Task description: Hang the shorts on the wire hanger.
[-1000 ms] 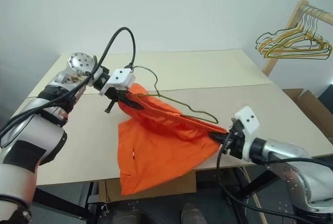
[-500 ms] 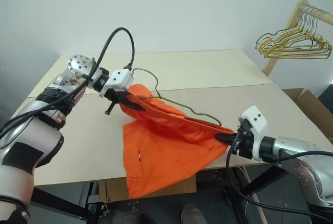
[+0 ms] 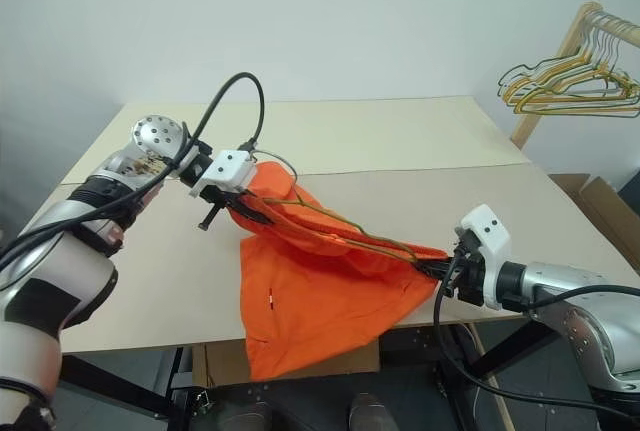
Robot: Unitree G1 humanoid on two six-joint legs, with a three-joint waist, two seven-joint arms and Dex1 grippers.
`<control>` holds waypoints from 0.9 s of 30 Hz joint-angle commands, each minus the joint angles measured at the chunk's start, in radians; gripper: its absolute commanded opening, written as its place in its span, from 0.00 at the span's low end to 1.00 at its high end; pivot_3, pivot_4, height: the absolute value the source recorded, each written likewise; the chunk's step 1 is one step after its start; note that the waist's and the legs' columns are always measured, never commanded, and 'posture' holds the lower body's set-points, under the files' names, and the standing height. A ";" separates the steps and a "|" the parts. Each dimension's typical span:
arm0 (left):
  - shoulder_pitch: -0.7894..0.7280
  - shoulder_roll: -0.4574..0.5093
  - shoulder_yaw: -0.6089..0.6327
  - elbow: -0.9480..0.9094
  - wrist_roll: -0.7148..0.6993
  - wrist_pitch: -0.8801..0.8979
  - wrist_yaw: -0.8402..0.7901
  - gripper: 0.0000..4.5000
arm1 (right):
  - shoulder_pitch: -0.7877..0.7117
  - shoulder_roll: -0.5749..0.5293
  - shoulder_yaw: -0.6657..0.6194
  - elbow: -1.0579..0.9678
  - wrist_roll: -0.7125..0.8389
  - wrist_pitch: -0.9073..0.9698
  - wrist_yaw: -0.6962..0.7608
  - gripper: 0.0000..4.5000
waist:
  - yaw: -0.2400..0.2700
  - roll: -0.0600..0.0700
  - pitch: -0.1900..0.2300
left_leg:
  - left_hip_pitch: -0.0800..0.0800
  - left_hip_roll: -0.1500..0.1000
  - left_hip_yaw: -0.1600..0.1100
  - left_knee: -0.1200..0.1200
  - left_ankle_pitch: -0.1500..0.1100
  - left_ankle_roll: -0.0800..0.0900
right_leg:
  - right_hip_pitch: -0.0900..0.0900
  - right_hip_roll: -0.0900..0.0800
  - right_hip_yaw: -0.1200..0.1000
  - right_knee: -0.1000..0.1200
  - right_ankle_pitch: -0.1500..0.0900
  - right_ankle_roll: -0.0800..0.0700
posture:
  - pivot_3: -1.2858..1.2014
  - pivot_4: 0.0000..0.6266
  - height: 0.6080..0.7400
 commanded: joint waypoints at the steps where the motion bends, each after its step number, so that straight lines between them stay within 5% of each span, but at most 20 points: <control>1: -0.036 0.028 0.077 0.102 0.098 0.027 -0.007 0.00 | 0.008 -0.056 -0.074 0.045 -0.031 -0.015 0.003 0.01 | 0.001 0.000 0.000 | 0.000 0.000 0.000 0.000 0.000 0.000 | 0.000 0.000 0.000 0.000 0.000 0.000 | 0.50 0.00 1.00; 9: -0.018 -0.003 0.213 0.130 0.177 0.009 -0.007 0.00 | 0.029 -0.077 -0.074 0.045 -0.032 -0.039 0.017 0.01 | -0.005 0.000 0.000 | 0.000 0.000 0.000 0.000 0.000 0.000 | 0.000 0.000 0.000 0.000 0.000 0.000 | 0.50 0.00 1.00; 22: 0.010 -0.003 0.242 0.158 0.427 -0.120 0.018 0.00 | 0.010 -0.120 -0.138 0.013 -0.003 -0.068 0.057 0.01 | -0.004 0.000 0.000 | 0.000 0.000 0.000 0.000 0.000 0.000 | 0.000 0.000 0.000 0.000 0.000 0.000 | 0.49 0.00 1.00; 27: 0.014 -0.052 0.261 0.162 0.478 -0.121 0.074 0.00 | -0.057 -0.144 -0.040 -0.134 0.026 -0.045 0.041 0.01 | -0.006 0.000 0.000 | 0.000 0.000 0.000 0.000 0.000 0.000 | 0.000 0.000 0.000 0.000 0.000 0.000 | 0.49 0.00 1.00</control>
